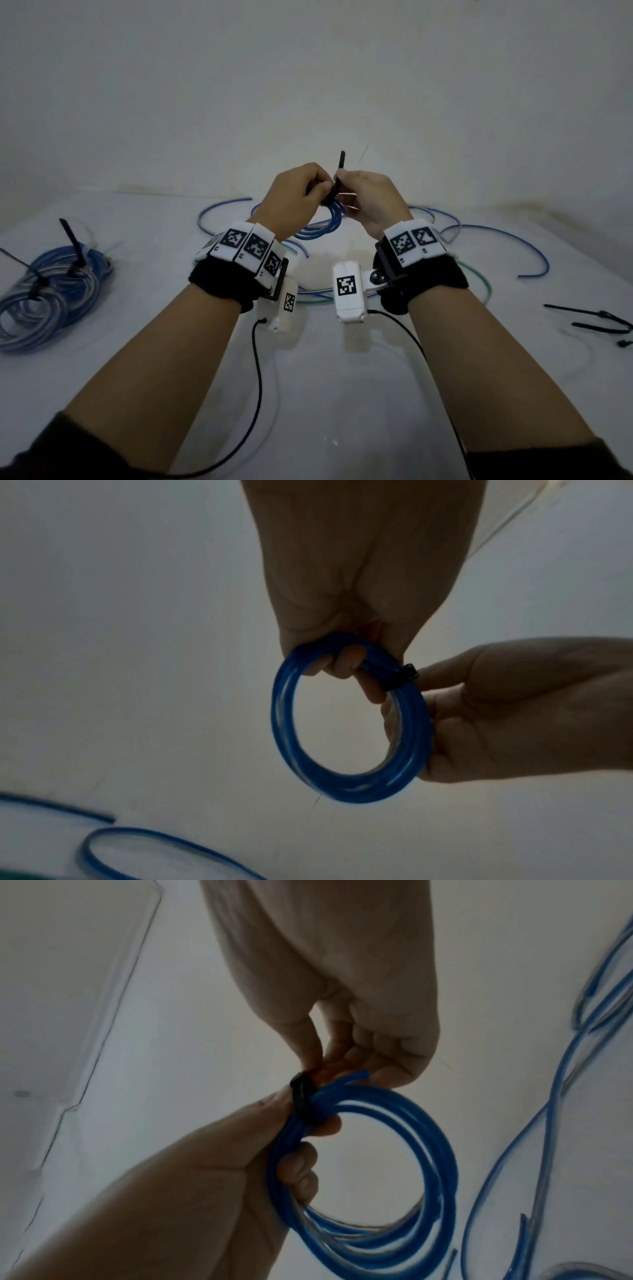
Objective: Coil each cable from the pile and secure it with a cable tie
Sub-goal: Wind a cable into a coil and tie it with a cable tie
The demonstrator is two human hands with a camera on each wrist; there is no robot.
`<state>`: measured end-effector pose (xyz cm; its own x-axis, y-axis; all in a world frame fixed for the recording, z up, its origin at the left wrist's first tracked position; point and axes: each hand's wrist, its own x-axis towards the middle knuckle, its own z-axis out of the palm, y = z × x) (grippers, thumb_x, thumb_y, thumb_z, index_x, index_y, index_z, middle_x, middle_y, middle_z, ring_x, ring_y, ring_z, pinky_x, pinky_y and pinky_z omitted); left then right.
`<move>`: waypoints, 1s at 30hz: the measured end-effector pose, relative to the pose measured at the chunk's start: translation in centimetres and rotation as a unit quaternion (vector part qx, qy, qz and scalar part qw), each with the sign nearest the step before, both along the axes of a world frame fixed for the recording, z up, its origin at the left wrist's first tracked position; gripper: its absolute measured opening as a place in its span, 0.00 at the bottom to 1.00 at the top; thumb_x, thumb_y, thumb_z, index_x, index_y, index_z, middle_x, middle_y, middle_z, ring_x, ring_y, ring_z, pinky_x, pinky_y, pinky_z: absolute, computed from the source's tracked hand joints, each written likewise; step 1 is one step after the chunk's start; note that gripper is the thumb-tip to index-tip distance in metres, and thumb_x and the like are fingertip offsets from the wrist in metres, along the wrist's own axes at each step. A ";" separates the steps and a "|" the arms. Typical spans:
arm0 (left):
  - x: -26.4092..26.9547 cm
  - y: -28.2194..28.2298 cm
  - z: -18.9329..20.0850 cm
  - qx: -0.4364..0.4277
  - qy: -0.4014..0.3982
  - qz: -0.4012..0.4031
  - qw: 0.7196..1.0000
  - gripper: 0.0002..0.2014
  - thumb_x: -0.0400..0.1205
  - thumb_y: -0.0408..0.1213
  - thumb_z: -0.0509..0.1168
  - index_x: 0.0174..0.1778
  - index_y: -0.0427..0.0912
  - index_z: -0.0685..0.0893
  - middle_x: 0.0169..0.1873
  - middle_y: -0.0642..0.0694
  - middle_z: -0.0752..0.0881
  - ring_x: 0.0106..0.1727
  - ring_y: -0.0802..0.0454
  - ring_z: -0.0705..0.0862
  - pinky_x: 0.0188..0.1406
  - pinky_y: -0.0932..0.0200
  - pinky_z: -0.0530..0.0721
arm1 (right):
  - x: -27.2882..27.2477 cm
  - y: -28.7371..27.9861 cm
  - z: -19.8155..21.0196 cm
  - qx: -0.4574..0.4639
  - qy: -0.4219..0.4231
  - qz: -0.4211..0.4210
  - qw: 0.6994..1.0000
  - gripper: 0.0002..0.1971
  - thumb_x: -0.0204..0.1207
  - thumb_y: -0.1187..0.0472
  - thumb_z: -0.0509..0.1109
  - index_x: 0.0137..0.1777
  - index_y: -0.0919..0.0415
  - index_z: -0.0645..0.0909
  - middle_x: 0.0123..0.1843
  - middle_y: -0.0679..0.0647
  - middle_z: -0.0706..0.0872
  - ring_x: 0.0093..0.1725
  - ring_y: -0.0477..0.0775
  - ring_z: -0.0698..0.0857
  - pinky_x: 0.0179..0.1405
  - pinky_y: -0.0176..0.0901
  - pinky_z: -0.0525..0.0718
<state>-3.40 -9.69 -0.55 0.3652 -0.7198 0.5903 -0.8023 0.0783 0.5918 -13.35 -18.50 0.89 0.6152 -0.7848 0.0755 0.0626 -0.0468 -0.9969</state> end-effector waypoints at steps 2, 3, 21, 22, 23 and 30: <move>-0.2 0.6 0.3 0.015 -0.019 -0.021 0.999 0.08 0.85 0.35 0.59 0.50 0.36 0.83 0.41 0.46 0.85 0.41 0.54 0.80 0.39 0.75 0.72 | 0.1 0.6 0.4 -0.012 -0.002 -0.022 1.000 0.10 0.81 0.65 0.64 0.38 0.65 0.79 0.34 0.59 0.82 0.36 0.57 0.82 0.42 0.47 0.80; -0.3 1.0 0.4 0.024 -0.031 -0.031 0.999 0.09 0.85 0.35 0.59 0.49 0.36 0.83 0.41 0.45 0.86 0.39 0.55 0.79 0.37 0.75 0.71 | 0.2 1.0 0.6 -0.019 0.008 -0.034 0.999 0.11 0.80 0.66 0.63 0.36 0.65 0.78 0.33 0.59 0.80 0.34 0.57 0.80 0.41 0.49 0.80; 0.1 6.6 0.6 0.012 -0.038 -0.032 0.999 0.06 0.84 0.33 0.60 0.49 0.37 0.82 0.35 0.51 0.83 0.34 0.64 0.78 0.33 0.77 0.70 | 2.0 5.2 2.4 -0.016 0.046 -0.056 0.997 0.15 0.77 0.69 0.64 0.28 0.64 0.72 0.25 0.56 0.72 0.25 0.53 0.71 0.30 0.45 0.72; 0.2 6.7 0.8 0.003 -0.018 -0.022 1.000 0.06 0.84 0.33 0.60 0.49 0.38 0.82 0.35 0.53 0.83 0.34 0.67 0.78 0.35 0.78 0.71 | 2.3 5.4 2.6 -0.063 0.049 -0.068 0.994 0.16 0.76 0.67 0.65 0.26 0.62 0.72 0.25 0.55 0.73 0.27 0.54 0.73 0.32 0.46 0.73; 0.4 6.9 1.1 -0.008 0.001 -0.003 1.000 0.05 0.83 0.33 0.61 0.49 0.40 0.82 0.35 0.54 0.83 0.34 0.69 0.79 0.36 0.80 0.72 | 2.6 5.7 2.9 -0.111 0.052 -0.082 0.989 0.17 0.76 0.65 0.66 0.25 0.60 0.71 0.25 0.54 0.74 0.28 0.55 0.74 0.35 0.47 0.74; 2.2 8.0 3.3 -0.056 0.129 0.137 0.981 0.08 0.83 0.38 0.61 0.49 0.38 0.82 0.44 0.43 0.87 0.44 0.51 0.81 0.49 0.58 0.79 | 2.7 9.2 3.2 -0.241 0.024 -0.033 0.970 0.09 0.79 0.58 0.65 0.43 0.63 0.80 0.42 0.61 0.87 0.45 0.65 0.86 0.50 0.59 0.85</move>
